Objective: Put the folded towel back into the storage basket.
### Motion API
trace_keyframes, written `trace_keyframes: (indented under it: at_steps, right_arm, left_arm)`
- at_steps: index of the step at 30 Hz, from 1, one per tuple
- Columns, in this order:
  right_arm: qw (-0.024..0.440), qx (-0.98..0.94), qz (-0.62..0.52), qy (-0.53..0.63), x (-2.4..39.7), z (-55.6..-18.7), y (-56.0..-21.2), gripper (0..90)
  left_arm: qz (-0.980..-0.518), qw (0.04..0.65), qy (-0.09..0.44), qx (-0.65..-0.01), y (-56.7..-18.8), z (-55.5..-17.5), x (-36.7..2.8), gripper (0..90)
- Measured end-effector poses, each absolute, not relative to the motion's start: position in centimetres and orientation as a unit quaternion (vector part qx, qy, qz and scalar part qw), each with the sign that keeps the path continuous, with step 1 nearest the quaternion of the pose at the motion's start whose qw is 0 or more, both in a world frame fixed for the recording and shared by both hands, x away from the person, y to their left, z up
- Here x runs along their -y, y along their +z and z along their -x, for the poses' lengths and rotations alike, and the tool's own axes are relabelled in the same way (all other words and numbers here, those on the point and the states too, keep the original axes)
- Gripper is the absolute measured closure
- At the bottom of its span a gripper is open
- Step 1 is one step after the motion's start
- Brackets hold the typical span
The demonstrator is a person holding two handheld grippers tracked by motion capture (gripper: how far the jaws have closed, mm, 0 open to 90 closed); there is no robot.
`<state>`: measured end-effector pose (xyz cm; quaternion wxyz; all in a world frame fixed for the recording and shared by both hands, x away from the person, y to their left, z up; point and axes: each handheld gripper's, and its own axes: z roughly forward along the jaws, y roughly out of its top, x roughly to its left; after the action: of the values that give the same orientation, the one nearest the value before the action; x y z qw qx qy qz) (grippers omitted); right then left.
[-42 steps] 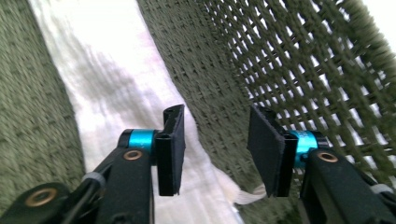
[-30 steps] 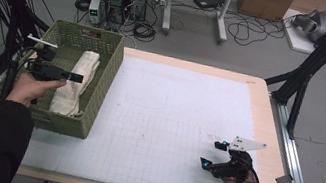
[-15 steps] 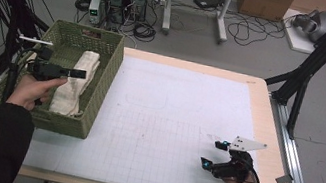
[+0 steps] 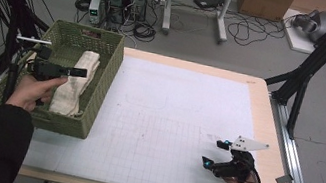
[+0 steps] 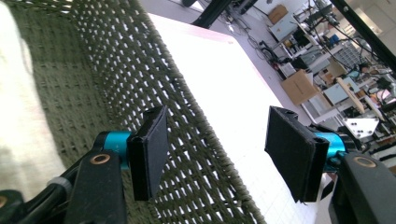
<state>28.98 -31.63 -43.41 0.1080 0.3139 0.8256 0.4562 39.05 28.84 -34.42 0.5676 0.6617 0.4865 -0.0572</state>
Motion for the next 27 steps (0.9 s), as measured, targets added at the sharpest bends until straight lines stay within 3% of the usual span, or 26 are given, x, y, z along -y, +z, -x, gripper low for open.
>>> trace_keyframes:
  at_steps: [27]
  right_arm:
    - [0.122, -0.816, -0.316, 0.469, 32.0, -28.6, -42.5, 11.8]
  left_arm:
    - [-0.676, 0.571, -0.056, -0.462, -33.7, -38.6, -26.6, 38.0]
